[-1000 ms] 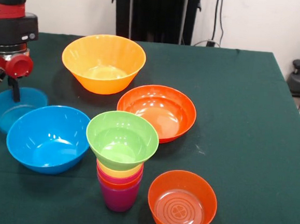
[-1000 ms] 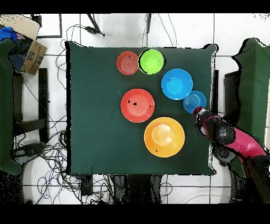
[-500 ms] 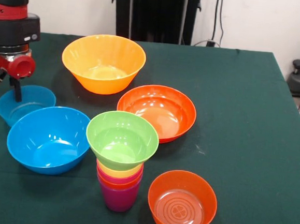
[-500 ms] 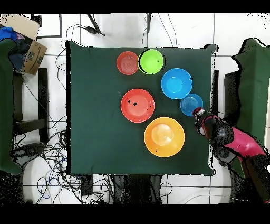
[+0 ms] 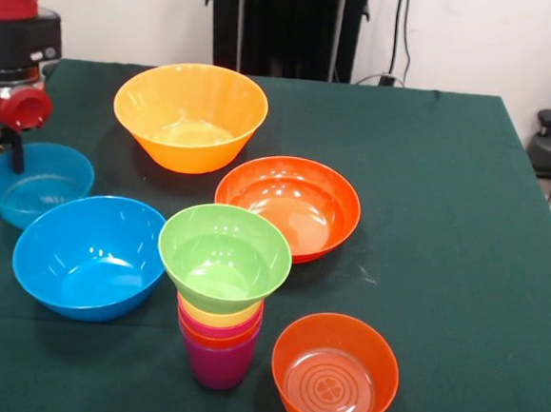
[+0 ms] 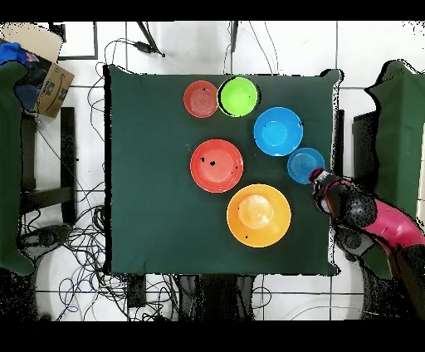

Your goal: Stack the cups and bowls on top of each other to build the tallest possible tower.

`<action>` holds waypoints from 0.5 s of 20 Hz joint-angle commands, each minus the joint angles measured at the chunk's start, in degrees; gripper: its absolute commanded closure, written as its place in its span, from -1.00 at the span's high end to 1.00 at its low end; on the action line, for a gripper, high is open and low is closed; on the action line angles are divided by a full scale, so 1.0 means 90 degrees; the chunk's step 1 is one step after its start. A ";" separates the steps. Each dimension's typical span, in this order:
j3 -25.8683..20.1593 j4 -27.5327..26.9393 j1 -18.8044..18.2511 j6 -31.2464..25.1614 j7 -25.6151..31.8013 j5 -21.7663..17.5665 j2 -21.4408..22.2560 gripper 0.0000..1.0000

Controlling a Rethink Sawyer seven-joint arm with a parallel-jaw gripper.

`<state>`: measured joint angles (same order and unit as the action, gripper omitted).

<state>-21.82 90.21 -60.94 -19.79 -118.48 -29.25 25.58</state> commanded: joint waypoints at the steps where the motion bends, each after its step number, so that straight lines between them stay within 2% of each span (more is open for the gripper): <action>1: 0.0088 -0.0325 0.0373 -0.1329 0.0555 0.0072 0.0618 -1.00; 10: -0.0087 -0.0228 0.0414 -0.1770 0.0549 0.0078 0.1001 -1.00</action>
<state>-21.64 90.06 -60.56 -28.53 -118.48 -29.04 32.00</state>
